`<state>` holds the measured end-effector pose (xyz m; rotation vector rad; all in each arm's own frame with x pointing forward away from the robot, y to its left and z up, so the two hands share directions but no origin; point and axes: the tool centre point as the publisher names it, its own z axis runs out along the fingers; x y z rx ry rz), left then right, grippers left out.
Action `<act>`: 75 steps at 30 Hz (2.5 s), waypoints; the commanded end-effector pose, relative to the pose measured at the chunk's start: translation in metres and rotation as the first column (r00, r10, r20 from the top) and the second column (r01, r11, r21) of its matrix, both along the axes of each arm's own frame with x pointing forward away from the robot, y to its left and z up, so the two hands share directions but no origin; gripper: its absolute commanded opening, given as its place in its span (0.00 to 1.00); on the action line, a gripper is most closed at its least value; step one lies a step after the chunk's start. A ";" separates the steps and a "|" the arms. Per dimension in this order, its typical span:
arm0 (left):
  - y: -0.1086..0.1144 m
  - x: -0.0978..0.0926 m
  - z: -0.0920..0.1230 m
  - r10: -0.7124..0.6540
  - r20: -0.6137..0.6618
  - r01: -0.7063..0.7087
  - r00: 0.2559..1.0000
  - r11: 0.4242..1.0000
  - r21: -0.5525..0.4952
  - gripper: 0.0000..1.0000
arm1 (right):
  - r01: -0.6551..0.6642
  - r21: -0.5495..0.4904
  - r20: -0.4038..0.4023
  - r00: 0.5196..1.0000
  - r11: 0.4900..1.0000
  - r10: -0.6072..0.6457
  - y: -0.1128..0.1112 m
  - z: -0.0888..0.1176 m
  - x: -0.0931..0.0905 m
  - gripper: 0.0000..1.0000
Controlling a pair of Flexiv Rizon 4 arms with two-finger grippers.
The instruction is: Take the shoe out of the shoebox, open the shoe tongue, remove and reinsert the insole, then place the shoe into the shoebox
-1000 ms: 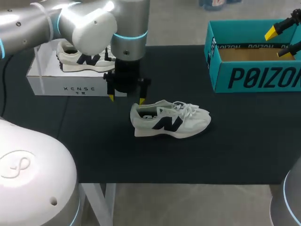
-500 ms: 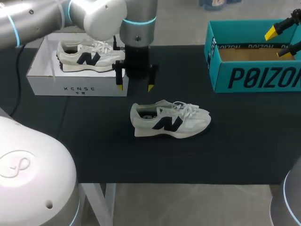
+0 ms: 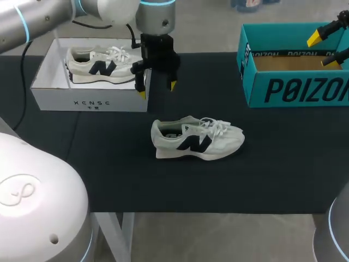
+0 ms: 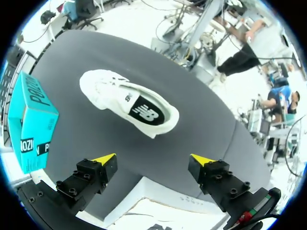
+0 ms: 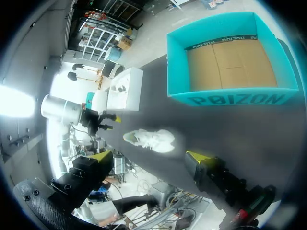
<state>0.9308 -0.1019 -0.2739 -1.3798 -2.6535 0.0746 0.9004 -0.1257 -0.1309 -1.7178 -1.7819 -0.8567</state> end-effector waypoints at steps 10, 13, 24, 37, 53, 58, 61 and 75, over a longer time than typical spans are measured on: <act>-0.002 0.000 0.015 0.821 -0.348 -0.888 0.452 0.376 -0.267 1.00 | 0.000 -0.002 -0.001 1.000 1.000 0.000 0.000 0.000 0.000 1.00; 0.006 -0.003 0.017 0.803 -0.463 -0.915 0.374 0.240 -0.324 1.00 | 0.000 -0.002 -0.001 1.000 1.000 0.000 0.000 0.000 0.000 1.00; 0.035 -0.022 0.006 0.638 -0.725 -0.925 0.259 -0.052 -0.376 1.00 | 0.000 -0.002 -0.001 1.000 1.000 0.000 0.000 0.000 0.000 1.00; 0.039 -0.050 -0.028 0.511 -0.786 -0.912 0.347 -0.011 -0.409 1.00 | 0.000 -0.002 -0.001 1.000 1.000 0.000 0.000 0.000 0.000 1.00; 0.036 -0.052 -0.029 0.481 -0.816 -0.943 0.321 0.082 -0.322 1.00 | 0.000 -0.002 -0.001 1.000 1.000 0.000 0.000 0.000 0.000 1.00; 0.034 -0.051 -0.027 0.457 -0.794 -0.915 0.401 0.158 -0.371 1.00 | 0.000 -0.002 -0.001 1.000 1.000 0.000 0.000 0.000 0.000 1.00; 0.037 -0.055 -0.032 0.445 -0.797 -0.913 0.408 0.189 -0.362 1.00 | 0.000 -0.002 -0.001 1.000 1.000 0.000 0.000 0.000 0.000 1.00; 0.038 -0.083 -0.078 0.457 -0.732 -0.860 0.505 0.189 -0.475 1.00 | 0.000 -0.002 -0.001 1.000 1.000 0.000 0.000 0.000 0.000 1.00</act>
